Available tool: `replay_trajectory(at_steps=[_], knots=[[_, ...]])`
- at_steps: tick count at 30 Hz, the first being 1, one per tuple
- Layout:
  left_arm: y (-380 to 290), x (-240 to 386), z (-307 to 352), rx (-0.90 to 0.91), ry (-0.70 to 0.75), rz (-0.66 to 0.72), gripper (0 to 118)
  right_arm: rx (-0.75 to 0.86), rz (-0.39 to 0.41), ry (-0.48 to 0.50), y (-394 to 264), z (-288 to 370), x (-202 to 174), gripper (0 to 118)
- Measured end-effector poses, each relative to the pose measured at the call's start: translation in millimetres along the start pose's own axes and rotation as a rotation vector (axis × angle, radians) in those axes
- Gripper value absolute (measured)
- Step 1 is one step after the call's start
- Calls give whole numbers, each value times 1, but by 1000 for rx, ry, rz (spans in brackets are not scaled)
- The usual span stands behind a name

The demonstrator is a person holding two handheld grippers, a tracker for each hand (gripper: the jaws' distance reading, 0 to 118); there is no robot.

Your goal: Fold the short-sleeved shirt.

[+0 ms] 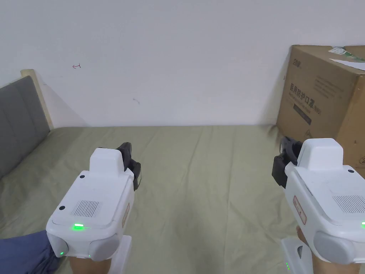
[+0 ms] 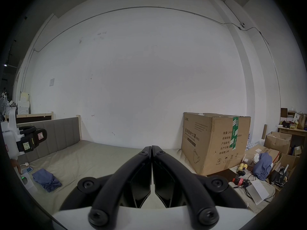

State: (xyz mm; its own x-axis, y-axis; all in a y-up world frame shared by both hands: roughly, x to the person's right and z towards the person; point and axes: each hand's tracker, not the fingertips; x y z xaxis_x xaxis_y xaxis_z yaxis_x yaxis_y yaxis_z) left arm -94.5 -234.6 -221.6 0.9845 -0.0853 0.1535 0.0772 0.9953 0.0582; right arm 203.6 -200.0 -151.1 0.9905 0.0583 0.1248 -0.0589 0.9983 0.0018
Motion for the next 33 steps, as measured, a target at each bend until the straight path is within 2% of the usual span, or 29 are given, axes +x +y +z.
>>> replay_trajectory(at_steps=[33], knots=[[-5,-1,-3,-13,-6,2,0,-12,14,7,-3,-1,3,0]])
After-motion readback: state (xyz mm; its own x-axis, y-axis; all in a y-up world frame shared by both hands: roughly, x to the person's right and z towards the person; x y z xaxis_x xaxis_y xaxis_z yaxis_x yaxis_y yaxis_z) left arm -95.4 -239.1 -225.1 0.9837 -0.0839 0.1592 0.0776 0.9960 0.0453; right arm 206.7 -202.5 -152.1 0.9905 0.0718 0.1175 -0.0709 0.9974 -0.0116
